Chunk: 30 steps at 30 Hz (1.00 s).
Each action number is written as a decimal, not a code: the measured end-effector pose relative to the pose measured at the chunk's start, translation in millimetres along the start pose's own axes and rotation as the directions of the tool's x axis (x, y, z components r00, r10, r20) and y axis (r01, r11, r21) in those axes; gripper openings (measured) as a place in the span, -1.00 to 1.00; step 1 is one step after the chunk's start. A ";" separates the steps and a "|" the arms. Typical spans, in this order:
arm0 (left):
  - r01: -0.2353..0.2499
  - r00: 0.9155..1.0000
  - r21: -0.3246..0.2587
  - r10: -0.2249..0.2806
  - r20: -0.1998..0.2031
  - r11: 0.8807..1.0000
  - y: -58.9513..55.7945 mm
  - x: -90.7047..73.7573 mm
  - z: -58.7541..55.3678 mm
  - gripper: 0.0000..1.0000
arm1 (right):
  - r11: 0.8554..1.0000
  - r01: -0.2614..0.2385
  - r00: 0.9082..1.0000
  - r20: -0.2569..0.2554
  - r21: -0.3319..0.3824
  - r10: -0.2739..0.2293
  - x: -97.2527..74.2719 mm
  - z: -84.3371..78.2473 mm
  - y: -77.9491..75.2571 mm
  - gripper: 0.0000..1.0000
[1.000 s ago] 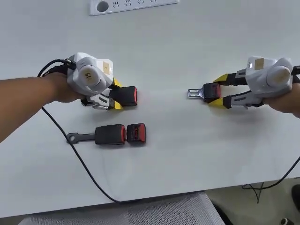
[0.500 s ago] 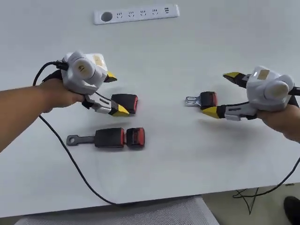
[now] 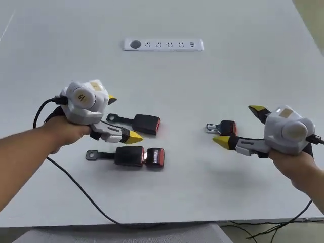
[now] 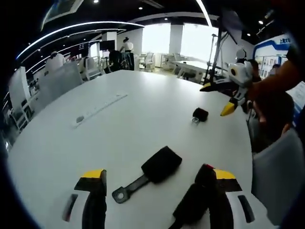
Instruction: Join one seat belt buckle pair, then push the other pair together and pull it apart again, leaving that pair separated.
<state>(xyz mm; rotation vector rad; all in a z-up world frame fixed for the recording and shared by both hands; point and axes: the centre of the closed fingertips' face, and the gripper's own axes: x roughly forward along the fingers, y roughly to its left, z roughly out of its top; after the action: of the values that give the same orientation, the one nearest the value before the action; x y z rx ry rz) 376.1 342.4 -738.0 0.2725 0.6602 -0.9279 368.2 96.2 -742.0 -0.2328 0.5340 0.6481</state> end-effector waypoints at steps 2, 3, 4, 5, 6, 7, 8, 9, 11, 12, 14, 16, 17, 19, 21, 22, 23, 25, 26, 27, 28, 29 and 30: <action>-0.028 0.999 -0.035 0.029 0.029 0.999 -2.0 -11.2 -1.1 0.91 | 1.000 0.003 1.000 0.012 -0.008 -0.003 -6.8 3.4 8.7 0.85; -0.037 0.998 -0.058 0.040 0.046 0.998 -3.0 -15.3 -0.7 0.91 | 1.000 0.003 1.000 0.014 -0.010 -0.003 -9.5 3.8 12.1 0.87; -0.048 0.996 -0.087 0.054 0.065 0.995 -5.5 -22.3 -0.9 0.91 | 1.000 0.003 1.000 0.012 -0.017 -0.003 -11.6 3.5 15.6 0.89; -0.057 0.995 -0.092 0.065 0.079 0.994 -6.8 -26.1 -1.0 0.94 | 1.000 0.001 1.000 0.010 -0.028 -0.001 -15.1 3.4 21.0 0.90; -0.068 0.993 -0.092 0.077 0.093 0.993 -9.5 -32.6 -2.6 0.97 | 1.000 0.002 1.000 0.010 -0.031 -0.002 -17.3 3.6 24.4 0.93; -0.077 0.991 -0.092 0.086 0.102 0.993 -11.7 -37.1 -4.5 1.00 | 0.999 0.001 1.000 0.014 -0.032 -0.001 -19.5 1.7 27.3 0.97; -0.081 0.990 -0.092 0.091 0.105 0.992 -13.7 -40.9 -7.0 1.00 | 0.999 0.003 1.000 0.014 -0.032 -0.002 -20.8 0.9 29.8 0.99; -0.088 0.989 -0.104 0.099 0.106 0.991 -16.2 -46.3 -11.4 1.00 | 0.999 0.002 1.000 0.010 -0.033 -0.001 -22.7 -1.7 31.1 0.99; -0.094 0.988 -0.117 0.106 0.108 0.989 -20.9 -55.3 -18.2 1.00 | 0.999 -0.001 1.000 0.012 -0.036 0.001 -27.2 -5.2 38.0 0.99; -0.092 0.988 -0.119 0.105 0.109 0.989 -23.0 -59.1 -20.6 1.00 | 0.999 -0.001 1.000 0.015 -0.037 0.001 -28.9 -6.2 41.2 0.99; -0.090 0.988 -0.123 0.104 0.112 0.988 -27.0 -66.1 -24.3 1.00 | 0.999 -0.006 1.000 0.018 -0.036 0.007 -32.1 -9.0 49.8 0.99; -0.103 0.986 -0.115 0.116 0.119 0.988 -29.0 -75.4 -27.5 1.00 | 0.999 -0.010 1.000 0.015 -0.036 0.010 -36.7 -12.5 57.2 0.99; -0.107 0.985 -0.110 0.120 0.121 0.988 -30.2 -80.5 -29.6 1.00 | 0.999 -0.013 1.000 0.017 -0.036 0.014 -38.2 -13.7 60.2 0.99; -0.102 0.987 -0.090 0.112 0.119 0.991 -33.3 -87.2 -33.6 1.00 | 0.999 -0.024 1.000 0.015 -0.042 0.025 -41.7 -17.4 67.3 0.99; -0.086 0.988 -0.072 0.094 0.121 0.994 -37.3 -92.7 -36.6 1.00 | 0.998 -0.040 0.999 0.008 -0.049 0.040 -44.1 -20.9 73.1 0.99; -0.081 0.989 -0.067 0.088 0.117 0.994 -38.6 -94.4 -38.3 1.00 | 0.996 -0.058 0.998 0.002 -0.061 0.058 -45.5 -23.8 77.6 0.99; -0.078 0.990 -0.059 0.085 0.114 0.995 -39.7 -96.0 -39.9 1.00 | 0.995 -0.069 0.998 -0.006 -0.069 0.069 -46.4 -25.7 81.0 0.99; -0.079 0.992 -0.031 0.081 0.101 0.996 -41.2 -99.6 -43.9 1.00 | 0.992 -0.089 0.996 -0.022 -0.084 0.087 -48.3 -31.2 86.2 0.99; -0.071 0.993 -0.020 0.073 0.097 0.997 -43.4 -101.1 -45.7 1.00 | 0.992 -0.094 0.995 -0.026 -0.086 0.092 -49.2 -32.7 87.7 0.99; -0.067 0.993 -0.014 0.068 0.094 0.998 -44.7 -102.5 -47.2 1.00 | 0.991 -0.097 0.995 -0.030 -0.090 0.095 -50.7 -34.1 89.6 0.99; -0.062 0.993 -0.009 0.063 0.097 0.998 -46.4 -104.2 -48.1 1.00 | 0.991 -0.098 0.995 -0.032 -0.093 0.096 -51.7 -34.9 90.3 0.99; -0.060 0.993 -0.007 0.061 0.101 0.998 -47.4 -105.6 -48.6 1.00 | 0.991 -0.099 0.995 -0.035 -0.094 0.096 -53.0 -35.5 91.5 0.99; -0.060 0.993 -0.007 0.061 0.103 0.998 -48.1 -106.8 -49.3 1.00 | 0.991 -0.098 0.995 -0.036 -0.093 0.095 -54.1 -35.9 92.1 0.99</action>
<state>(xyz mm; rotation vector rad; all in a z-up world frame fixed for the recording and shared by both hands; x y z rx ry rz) 272.0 407.8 -705.7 0.2385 0.5552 -0.8769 259.9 127.0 -746.8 -0.3079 0.5476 0.7663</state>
